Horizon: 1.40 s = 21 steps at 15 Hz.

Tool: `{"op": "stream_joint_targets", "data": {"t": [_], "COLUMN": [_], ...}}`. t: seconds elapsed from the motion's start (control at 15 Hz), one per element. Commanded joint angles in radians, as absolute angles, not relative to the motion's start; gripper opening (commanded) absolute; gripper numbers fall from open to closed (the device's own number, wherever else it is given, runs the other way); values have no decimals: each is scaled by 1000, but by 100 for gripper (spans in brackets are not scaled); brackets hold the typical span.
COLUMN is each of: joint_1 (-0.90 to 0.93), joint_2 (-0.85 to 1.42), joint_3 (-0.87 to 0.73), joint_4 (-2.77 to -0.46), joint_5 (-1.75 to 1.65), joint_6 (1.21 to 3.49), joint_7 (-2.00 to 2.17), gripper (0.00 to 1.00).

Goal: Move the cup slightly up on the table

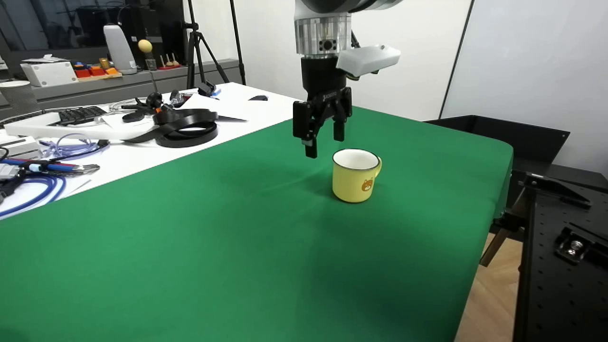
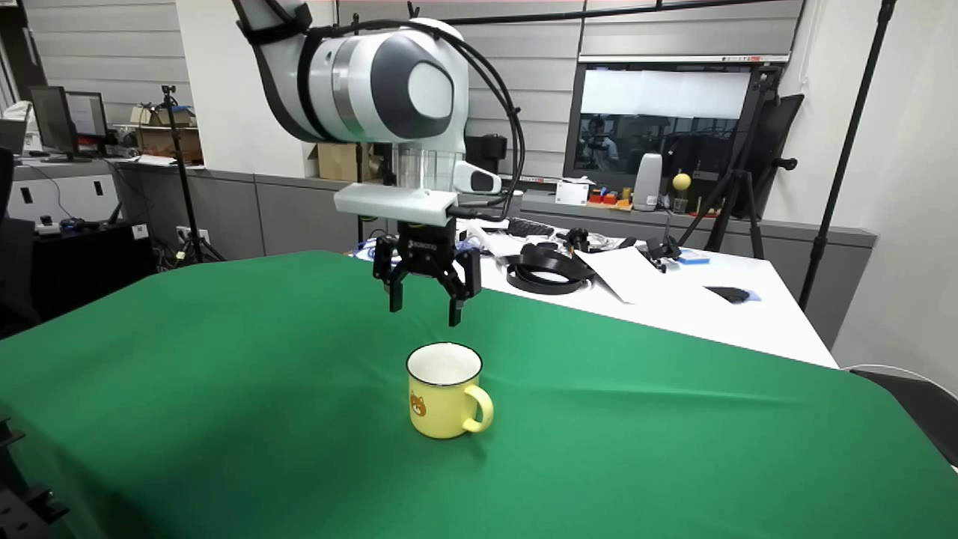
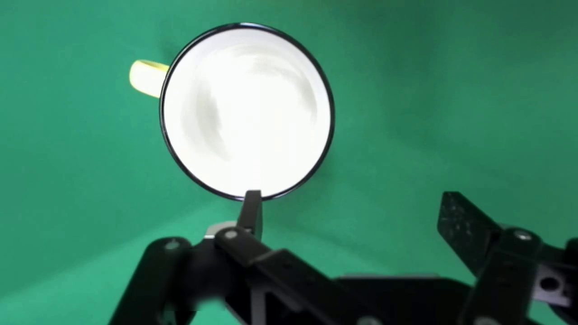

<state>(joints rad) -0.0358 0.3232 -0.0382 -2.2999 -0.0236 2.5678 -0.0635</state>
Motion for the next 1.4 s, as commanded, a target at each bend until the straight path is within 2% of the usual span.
{"op": "stream_joint_targets", "data": {"t": [0.0,0.33,0.4,0.47,0.67,1.13,1.2,1.33], "joint_1": [-41,-65,-72,-74,-90,-88,-86,-84], "joint_2": [309,323,325,327,332,346,348,353], "joint_3": [-45,-40,-38,-43,-34,-33,-33,-36], "joint_4": [-2358,-2401,-2410,-2417,-2428,-2412,-2409,-2402], "joint_5": [-36,-14,-8,-15,8,31,29,22], "joint_6": [2623,2662,2674,2686,2733,2790,2790,2783], "joint_7": [-57,-84,-91,-92,-91,-76,-75,-75], "gripper": [100,100,75,74,51,5,0,0]}}
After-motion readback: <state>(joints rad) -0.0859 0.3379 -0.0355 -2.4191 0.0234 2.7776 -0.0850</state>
